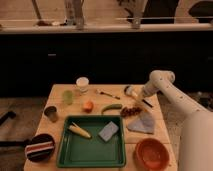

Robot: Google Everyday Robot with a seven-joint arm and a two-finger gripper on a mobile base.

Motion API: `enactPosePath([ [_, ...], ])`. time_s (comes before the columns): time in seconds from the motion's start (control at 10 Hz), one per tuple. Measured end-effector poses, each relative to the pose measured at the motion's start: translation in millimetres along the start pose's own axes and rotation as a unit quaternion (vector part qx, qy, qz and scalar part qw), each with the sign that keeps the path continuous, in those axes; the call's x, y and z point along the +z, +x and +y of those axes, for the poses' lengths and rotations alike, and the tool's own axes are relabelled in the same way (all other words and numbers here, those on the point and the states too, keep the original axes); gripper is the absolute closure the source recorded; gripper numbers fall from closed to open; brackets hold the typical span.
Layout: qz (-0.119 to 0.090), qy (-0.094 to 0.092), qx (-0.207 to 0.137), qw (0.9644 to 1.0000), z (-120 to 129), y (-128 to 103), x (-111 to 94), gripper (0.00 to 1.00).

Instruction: Place brush in table surface

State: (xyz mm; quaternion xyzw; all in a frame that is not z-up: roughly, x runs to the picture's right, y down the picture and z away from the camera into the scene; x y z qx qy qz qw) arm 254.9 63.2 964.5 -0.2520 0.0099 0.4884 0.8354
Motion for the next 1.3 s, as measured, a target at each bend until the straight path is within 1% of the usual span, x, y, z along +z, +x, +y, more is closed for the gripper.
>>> enactPosePath([
  [0.1,0.0,0.0,0.0,1.0,0.4,-0.6,0.2,0.66],
  [0.2,0.0,0.0,0.0,1.0,0.5,-0.6,0.3,0.54],
  [0.4,0.0,0.0,0.0,1.0,0.5,-0.6,0.2,0.34],
  [0.6,0.0,-0.001,0.0,1.0,0.7,0.3,1.3,0.2],
  [1.3,0.0,-0.001,0.001,1.0,0.4,0.5,1.0,0.2],
])
